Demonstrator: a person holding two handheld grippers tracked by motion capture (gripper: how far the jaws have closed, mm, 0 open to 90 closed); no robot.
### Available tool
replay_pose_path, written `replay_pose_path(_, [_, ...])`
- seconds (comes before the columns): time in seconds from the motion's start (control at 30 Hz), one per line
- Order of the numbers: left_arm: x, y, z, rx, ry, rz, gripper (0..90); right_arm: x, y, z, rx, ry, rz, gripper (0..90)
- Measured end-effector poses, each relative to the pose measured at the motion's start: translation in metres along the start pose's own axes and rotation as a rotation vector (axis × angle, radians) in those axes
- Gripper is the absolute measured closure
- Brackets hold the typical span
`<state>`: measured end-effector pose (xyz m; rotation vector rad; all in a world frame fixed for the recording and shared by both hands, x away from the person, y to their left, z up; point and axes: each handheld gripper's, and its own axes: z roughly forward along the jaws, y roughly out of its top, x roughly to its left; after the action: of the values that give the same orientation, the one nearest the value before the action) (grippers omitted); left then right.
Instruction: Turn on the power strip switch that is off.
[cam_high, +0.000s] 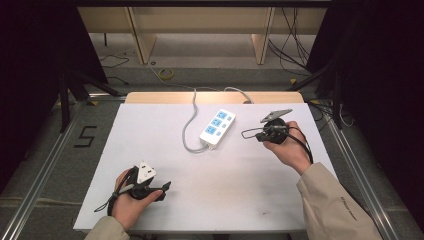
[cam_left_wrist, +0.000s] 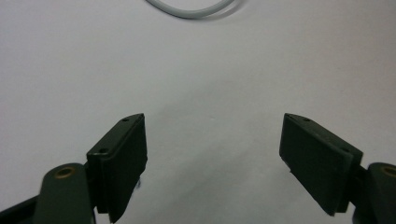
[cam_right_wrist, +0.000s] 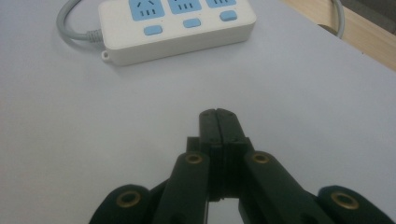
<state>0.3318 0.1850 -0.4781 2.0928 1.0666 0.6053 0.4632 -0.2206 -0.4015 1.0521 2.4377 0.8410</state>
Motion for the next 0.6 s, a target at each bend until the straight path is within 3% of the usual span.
replay_pose_path(0.6, [-0.0005, -0.0003, -0.0005, 0.003, 0.002, 0.013, 23.1, -0.0056, 0.0087, 0.0074, 0.013, 0.001, -0.001, 90.0])
